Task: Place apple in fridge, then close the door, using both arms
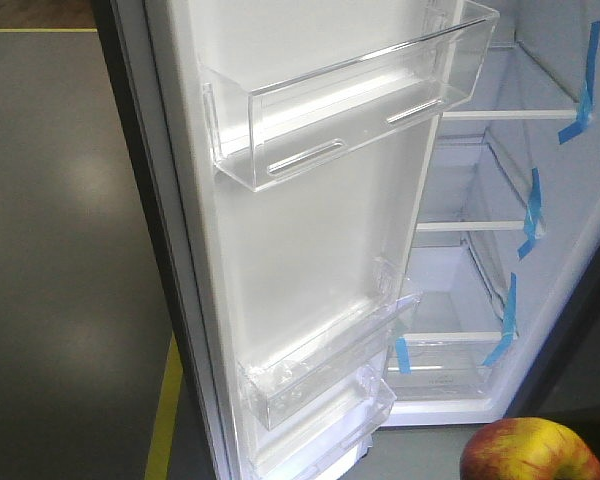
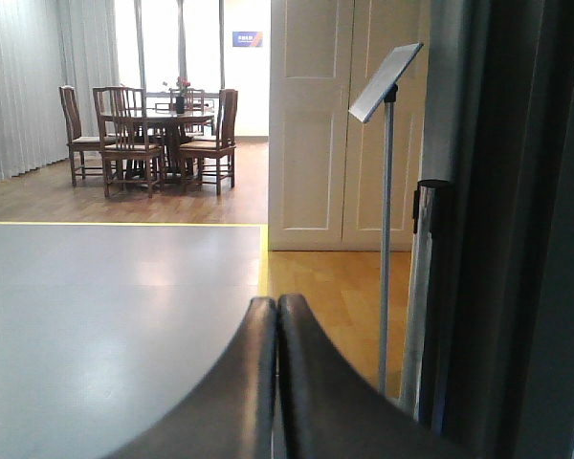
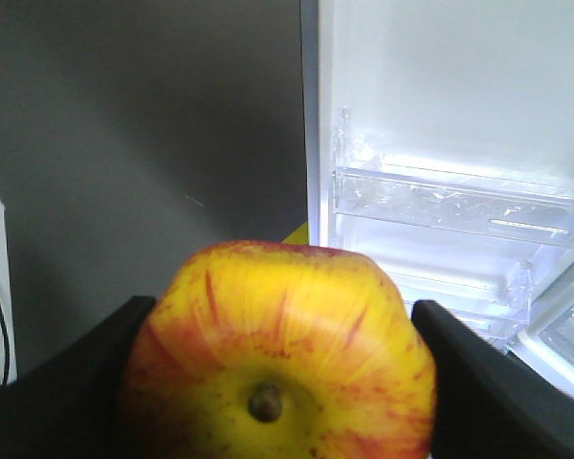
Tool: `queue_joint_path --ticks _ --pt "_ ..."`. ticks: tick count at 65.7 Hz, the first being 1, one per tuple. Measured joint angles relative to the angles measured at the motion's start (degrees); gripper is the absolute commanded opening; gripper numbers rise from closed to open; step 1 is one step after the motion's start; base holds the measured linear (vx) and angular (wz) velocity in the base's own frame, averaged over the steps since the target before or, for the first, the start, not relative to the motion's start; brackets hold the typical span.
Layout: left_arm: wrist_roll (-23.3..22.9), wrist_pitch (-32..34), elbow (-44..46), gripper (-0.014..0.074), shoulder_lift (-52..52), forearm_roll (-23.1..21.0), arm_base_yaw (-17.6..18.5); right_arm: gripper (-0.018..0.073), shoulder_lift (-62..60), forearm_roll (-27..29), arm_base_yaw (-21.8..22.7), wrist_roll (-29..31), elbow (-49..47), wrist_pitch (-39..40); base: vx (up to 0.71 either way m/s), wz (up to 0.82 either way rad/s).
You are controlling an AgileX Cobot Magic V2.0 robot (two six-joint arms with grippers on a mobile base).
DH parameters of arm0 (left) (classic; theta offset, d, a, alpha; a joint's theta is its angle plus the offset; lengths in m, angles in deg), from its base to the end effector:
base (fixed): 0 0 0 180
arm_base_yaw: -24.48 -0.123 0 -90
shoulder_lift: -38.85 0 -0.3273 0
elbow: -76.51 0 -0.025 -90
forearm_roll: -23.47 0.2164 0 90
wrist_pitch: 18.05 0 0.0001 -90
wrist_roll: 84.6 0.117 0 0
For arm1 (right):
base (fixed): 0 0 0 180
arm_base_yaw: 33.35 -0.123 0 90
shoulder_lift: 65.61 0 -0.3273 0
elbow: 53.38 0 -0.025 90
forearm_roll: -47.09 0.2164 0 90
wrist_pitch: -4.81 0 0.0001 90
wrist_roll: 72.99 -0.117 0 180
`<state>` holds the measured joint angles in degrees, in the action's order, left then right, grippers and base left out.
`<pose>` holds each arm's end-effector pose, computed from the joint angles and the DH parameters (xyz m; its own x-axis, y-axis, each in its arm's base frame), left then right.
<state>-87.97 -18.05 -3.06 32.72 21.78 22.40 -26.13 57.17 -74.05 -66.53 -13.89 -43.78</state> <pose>0.0052 0.0002 0.2078 0.0778 -0.0854 -0.9933 -0.0295 0.9957 -0.0880 0.0259 0.0426 0.3270 -0.4606 -0.3906 -0.7971 -0.7238 0.6850 0.0826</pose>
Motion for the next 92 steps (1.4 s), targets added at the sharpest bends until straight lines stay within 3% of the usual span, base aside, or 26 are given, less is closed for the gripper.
queue_joint_path --ticks 41,47,54,60,67,75,92 --pt "0.0 0.0 0.0 -0.0006 0.0 0.0 0.0 0.0186 0.0 -1.4 0.0 -1.1 0.0 1.6 0.00 0.00" --pt "0.0 0.0 0.0 -0.0006 0.0 0.0 0.0 0.0188 0.2 -4.9 0.0 -6.0 -0.7 3.9 0.00 0.00" --pt "0.0 0.0 0.0 -0.0006 0.0 0.0 0.0 0.0190 2.1 -14.0 0.0 -16.4 -4.2 4.4 0.00 0.00" --pt "0.0 0.0 0.0 -0.0006 0.0 0.0 0.0 0.0195 4.4 -21.8 0.0 -24.4 -8.8 2.9 0.00 0.00" --pt "0.0 0.0 0.0 -0.0006 0.0 0.0 0.0 0.0202 7.5 -27.4 0.0 -29.1 -15.3 -1.1 0.00 0.00" --pt "0.0 0.0 0.0 -0.0006 0.0 0.0 0.0 0.0218 12.2 -29.5 0.0 -28.8 -23.5 -6.5 0.00 0.00" --pt "0.0 0.0 0.0 -0.0006 0.0 0.0 0.0 0.0251 24.7 -30.6 0.0 -21.6 -40.9 -14.2 0.00 0.00"
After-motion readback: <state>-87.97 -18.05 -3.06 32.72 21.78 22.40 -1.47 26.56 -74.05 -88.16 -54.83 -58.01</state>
